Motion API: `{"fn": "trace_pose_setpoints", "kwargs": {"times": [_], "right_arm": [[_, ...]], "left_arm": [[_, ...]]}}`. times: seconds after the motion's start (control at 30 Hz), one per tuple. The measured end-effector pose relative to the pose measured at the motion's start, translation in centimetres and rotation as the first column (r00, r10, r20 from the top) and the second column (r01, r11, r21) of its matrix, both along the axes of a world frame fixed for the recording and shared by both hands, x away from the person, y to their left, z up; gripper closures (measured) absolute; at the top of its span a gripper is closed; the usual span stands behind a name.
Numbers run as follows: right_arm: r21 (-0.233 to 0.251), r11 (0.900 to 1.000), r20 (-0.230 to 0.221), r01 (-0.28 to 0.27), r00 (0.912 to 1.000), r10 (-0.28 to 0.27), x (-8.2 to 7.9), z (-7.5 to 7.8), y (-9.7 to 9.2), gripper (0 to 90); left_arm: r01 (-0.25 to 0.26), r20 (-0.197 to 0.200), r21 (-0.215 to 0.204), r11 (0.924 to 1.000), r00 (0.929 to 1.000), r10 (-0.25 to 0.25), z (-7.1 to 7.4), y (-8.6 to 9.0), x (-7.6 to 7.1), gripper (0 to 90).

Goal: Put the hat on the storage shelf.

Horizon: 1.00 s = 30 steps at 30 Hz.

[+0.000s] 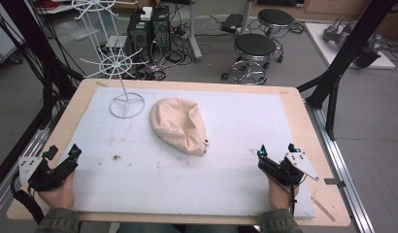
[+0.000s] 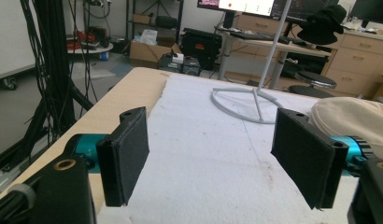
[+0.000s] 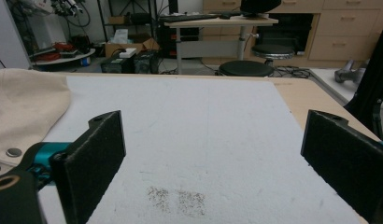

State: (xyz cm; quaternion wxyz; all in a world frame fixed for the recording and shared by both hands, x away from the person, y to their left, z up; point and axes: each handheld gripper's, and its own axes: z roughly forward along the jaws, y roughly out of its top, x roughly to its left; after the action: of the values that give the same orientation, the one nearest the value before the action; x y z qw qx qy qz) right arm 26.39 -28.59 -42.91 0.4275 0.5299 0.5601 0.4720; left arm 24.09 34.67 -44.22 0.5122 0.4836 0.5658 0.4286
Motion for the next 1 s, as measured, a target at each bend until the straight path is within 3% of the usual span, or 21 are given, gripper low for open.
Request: {"fn": "trace_pose_setpoints", "kwargs": {"times": [0.63,0.77,0.87,1.0], "right_arm": [[0.005,1.0000,-0.008,0.000,1.0000,0.000,0.05,-0.05,0.09,5.4],[-0.021,0.9996,0.013,0.018,0.9998,-0.017,-0.01,0.04,0.02,5.3],[0.001,0.9997,0.025,0.026,0.9994,-0.026,0.05,0.17,-0.12,2.6],[0.023,0.9997,0.005,-0.002,1.0000,0.002,0.67,0.35,0.03,2.6]], "left_arm": [[-0.006,-0.002,-0.001,1.0000,1.0000,0.006,-0.05,0.06,-0.01,27.4],[-0.004,0.000,0.000,1.0000,1.0000,0.004,-0.05,0.04,0.00,27.4],[-0.002,-0.004,0.002,1.0000,1.0000,0.002,-0.07,-0.02,0.08,27.4],[0.006,-0.004,0.007,1.0000,1.0000,-0.006,-0.08,-0.20,0.17,27.4]]}}
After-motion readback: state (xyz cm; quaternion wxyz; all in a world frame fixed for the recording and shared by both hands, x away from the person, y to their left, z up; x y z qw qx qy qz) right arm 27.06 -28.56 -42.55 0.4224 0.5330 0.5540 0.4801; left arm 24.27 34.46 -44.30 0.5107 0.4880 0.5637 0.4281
